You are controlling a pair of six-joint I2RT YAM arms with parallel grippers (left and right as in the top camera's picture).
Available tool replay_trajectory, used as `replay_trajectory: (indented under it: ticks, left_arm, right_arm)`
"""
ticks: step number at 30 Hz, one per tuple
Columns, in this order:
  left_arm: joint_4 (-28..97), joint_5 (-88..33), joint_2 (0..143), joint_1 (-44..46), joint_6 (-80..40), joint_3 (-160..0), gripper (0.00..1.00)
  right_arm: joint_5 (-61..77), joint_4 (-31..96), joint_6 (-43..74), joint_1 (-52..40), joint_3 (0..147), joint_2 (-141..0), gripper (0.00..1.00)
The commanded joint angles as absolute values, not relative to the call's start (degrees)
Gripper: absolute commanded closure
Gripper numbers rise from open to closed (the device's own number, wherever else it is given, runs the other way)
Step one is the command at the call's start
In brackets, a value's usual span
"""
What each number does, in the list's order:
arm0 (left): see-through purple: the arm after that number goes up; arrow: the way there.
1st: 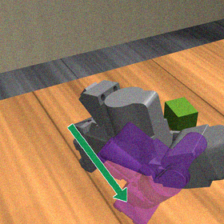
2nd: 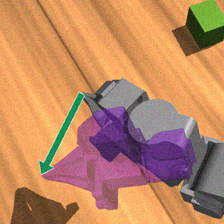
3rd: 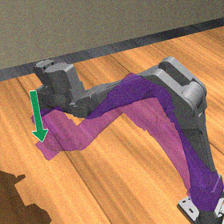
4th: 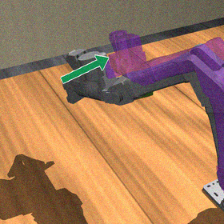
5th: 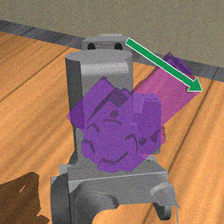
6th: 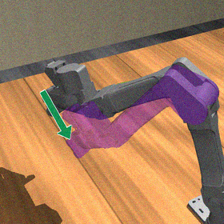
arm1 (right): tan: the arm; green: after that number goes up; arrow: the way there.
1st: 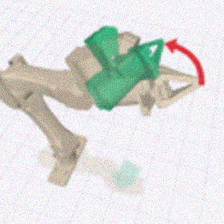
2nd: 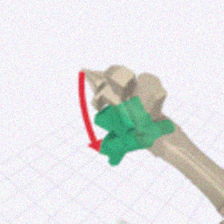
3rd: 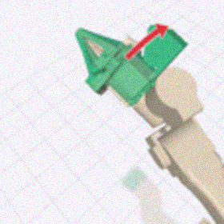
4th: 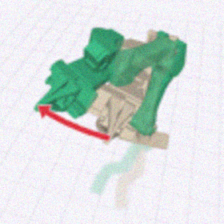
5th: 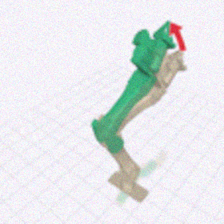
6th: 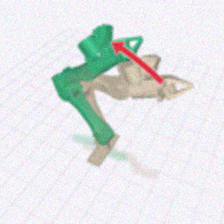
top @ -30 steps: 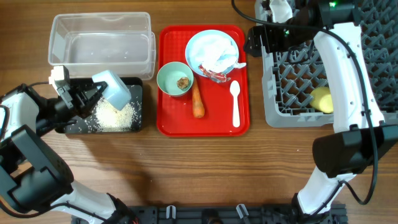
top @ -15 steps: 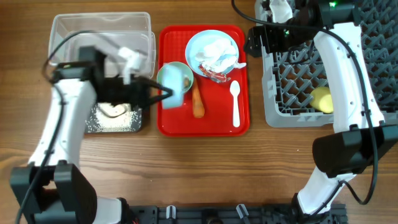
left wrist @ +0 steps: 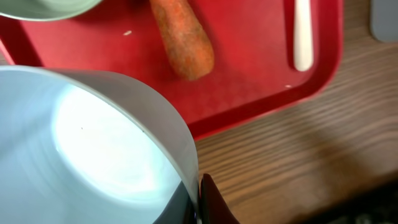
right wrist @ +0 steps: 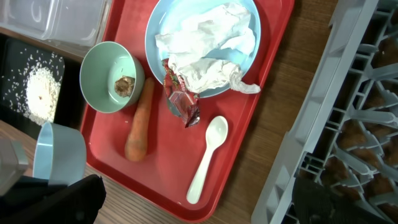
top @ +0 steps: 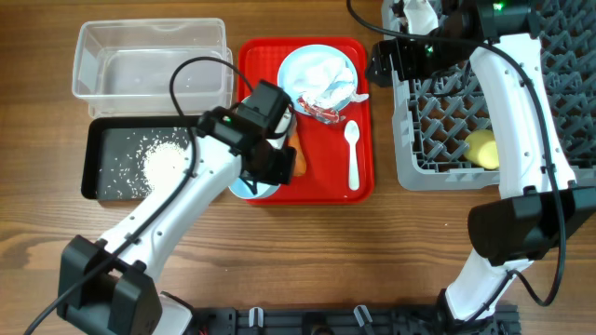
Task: Sort waste into correct bins and load items into the dishwasher rack
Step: 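Return the empty bowl to the red tray with the left gripper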
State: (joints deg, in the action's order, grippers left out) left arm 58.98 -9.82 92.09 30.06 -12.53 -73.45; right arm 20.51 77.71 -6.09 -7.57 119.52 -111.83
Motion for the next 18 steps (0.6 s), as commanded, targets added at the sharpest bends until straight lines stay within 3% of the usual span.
replay_trajectory:
  ticks: [1, 9, 18]
  left_arm:
    - [56.3, -3.3, 95.1, 32.2, -15.9, -72.7, 0.96]
    - [52.6, -3.4, 104.2, 34.3, -15.9, -72.6, 0.96]
    - [43.5, 0.0, 102.6, 43.2, -13.0, -75.9, 0.96]
  right_arm:
    - [20.3, 77.8, -5.9, -7.6, 120.2, -110.4, 0.00]
    - [20.3, 78.0, -6.0, -7.6, 120.2, -110.4, 0.00]
    - [20.3, 78.0, -6.0, -7.6, 120.2, -110.4, 0.00]
